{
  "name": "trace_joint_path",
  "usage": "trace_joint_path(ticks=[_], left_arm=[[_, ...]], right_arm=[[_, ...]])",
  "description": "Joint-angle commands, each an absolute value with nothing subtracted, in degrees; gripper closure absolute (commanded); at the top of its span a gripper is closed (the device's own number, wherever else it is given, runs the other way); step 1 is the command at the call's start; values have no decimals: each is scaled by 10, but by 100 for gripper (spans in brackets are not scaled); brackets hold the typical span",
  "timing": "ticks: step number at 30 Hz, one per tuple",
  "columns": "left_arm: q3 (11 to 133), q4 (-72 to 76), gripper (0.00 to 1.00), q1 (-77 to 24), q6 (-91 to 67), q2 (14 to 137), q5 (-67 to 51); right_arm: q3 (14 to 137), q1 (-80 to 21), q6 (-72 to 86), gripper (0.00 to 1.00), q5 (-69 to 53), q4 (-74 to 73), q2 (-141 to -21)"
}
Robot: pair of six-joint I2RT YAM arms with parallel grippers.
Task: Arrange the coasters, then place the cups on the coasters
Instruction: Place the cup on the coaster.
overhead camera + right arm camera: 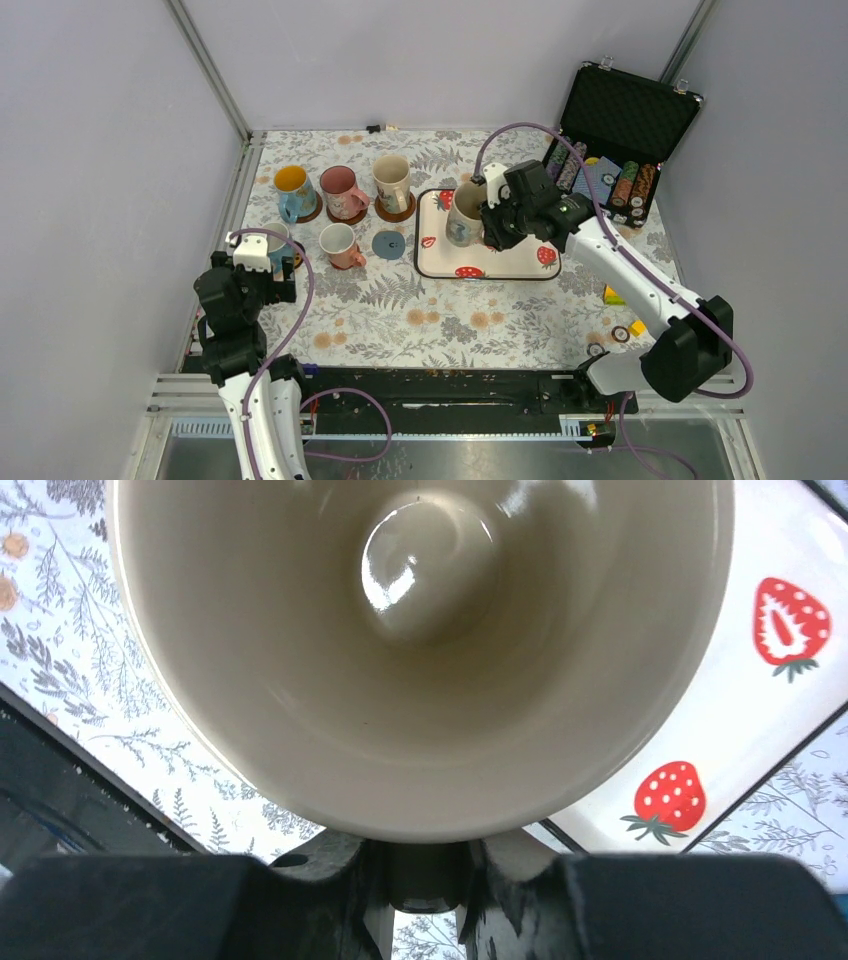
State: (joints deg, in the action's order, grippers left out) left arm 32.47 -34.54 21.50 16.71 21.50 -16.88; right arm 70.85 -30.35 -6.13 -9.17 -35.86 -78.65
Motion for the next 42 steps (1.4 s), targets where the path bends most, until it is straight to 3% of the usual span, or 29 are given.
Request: trace_joint_path(ticks=[1,31,42], left_arm=[[325,-316,1,220,170,217,-170],[326,-316,1,220,170,227,-168],[326,-315,1,220,169,230,-167]], right_arm=[[719,-312,-58,100,-109,-311,-780],[826,-434,-108,100,-164,-365,-840],[771,-447,-126,100,-148,-331,-854]])
